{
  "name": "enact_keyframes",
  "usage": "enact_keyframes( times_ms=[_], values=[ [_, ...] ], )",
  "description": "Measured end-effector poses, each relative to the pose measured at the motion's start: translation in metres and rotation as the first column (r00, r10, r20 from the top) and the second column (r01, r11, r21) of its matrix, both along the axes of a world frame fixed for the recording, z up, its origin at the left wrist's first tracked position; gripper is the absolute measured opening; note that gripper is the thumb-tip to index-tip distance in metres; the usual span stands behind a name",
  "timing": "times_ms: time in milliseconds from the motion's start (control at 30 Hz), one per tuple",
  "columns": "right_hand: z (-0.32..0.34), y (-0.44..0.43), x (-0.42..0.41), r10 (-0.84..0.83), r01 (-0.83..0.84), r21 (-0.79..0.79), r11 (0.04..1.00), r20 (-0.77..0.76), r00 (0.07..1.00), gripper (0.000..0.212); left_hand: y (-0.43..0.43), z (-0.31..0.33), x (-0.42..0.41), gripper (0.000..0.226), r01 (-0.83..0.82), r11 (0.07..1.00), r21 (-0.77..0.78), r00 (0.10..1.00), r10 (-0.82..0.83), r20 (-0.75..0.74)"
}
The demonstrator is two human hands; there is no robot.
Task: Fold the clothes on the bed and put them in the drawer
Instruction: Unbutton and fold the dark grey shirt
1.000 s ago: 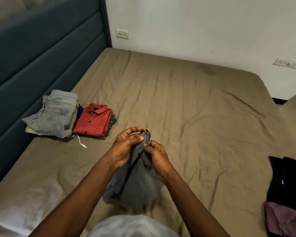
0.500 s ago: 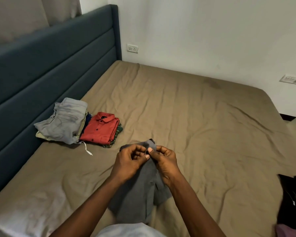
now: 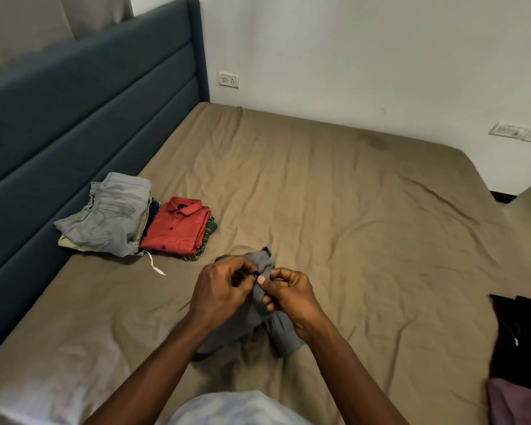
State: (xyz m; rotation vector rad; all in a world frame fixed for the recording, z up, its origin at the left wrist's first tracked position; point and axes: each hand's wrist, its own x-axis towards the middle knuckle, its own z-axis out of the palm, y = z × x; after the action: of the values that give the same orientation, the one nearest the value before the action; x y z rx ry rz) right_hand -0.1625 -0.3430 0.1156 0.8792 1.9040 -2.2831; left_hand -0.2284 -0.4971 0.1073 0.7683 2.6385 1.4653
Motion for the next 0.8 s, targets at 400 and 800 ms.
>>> enact_keyframes(
  times_ms=[400, 800],
  values=[
    [-0.003, -0.017, 0.008, -0.137, 0.126, -0.212, 0.969, -0.040, 0.990, 0.008, -0.015, 0.001, 0.013, 0.013, -0.005, 0.994, 0.112, 0.987, -0.014, 0.162],
    [-0.007, -0.039, 0.012, -0.214, 0.202, -0.189, 0.961, -0.046, 0.976, 0.006, -0.016, -0.006, 0.031, 0.008, -0.157, 0.981, 0.113, 0.979, 0.140, 0.145]
  ],
)
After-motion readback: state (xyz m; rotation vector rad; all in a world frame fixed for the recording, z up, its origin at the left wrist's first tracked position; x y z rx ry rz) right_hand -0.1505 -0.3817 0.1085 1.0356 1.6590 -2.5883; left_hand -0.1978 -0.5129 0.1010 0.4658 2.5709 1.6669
